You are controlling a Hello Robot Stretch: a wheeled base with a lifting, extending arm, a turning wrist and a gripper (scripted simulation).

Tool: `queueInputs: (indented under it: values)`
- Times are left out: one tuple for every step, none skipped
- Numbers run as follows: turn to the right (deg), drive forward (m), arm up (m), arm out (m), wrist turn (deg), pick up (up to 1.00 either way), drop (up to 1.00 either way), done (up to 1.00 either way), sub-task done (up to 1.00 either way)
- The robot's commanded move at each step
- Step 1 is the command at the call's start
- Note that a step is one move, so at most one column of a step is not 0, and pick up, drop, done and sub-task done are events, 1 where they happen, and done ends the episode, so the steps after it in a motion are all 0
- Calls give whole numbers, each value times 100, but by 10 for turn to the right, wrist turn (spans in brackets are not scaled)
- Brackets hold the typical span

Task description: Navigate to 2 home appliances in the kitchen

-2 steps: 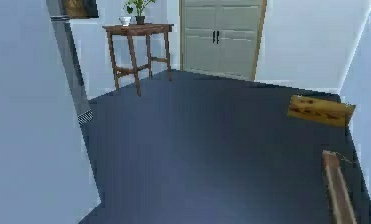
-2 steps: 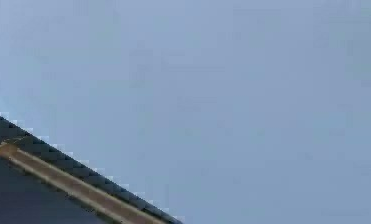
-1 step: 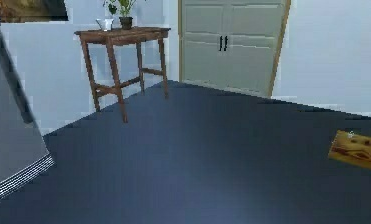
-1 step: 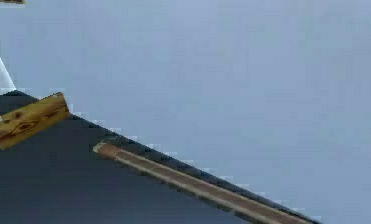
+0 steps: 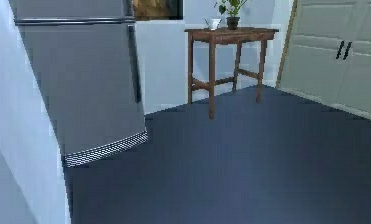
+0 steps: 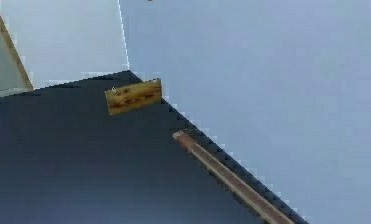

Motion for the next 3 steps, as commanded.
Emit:
queueInputs:
  values:
    - [0,5,0,0,0,0,0,0,0]
    - [90,0,0,0,0,0,0,0,0]
    - [0,50,0,0,0,0,0,0,0]
